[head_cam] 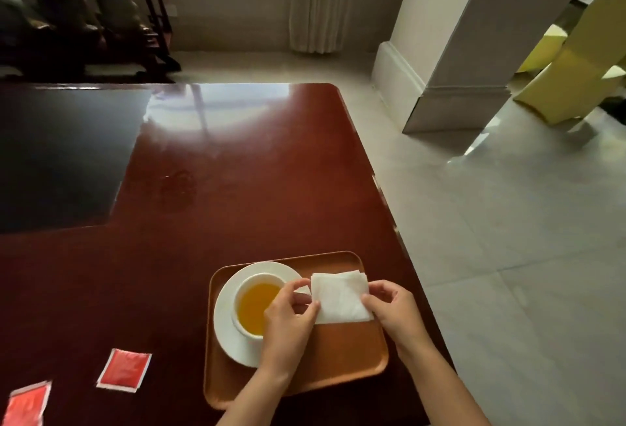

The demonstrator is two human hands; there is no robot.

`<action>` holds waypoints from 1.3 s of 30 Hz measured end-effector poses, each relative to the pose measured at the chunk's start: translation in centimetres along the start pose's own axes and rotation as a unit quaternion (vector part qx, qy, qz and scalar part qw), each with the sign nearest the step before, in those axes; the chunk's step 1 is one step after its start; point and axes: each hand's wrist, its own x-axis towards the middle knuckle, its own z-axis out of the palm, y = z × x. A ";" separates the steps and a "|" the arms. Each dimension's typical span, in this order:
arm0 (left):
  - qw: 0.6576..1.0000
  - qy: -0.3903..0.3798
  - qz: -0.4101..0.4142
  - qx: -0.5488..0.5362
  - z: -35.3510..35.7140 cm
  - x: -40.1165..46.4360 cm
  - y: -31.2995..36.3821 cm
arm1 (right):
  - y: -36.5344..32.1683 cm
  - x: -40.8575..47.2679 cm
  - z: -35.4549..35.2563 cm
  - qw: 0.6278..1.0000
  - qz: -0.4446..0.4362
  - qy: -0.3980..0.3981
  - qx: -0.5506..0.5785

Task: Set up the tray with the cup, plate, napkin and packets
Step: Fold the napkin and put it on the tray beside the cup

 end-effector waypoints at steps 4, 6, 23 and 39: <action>0.998 0.054 -0.012 0.043 3.3 -0.2 0.0 | 1.8 3.6 -1.4 0.999 0.001 -0.032 -0.003; 0.995 0.073 -0.024 0.060 4.6 -0.5 -0.1 | 2.4 5.2 -1.8 0.998 0.003 -0.054 -0.013; 0.891 -0.076 0.022 0.446 11.3 -2.5 -3.5 | 4.3 8.9 -2.2 0.905 -0.262 -0.064 -0.329; 0.862 -0.090 0.011 0.499 11.1 -2.7 -5.8 | 6.7 9.1 -1.9 0.731 -0.451 -0.042 -0.510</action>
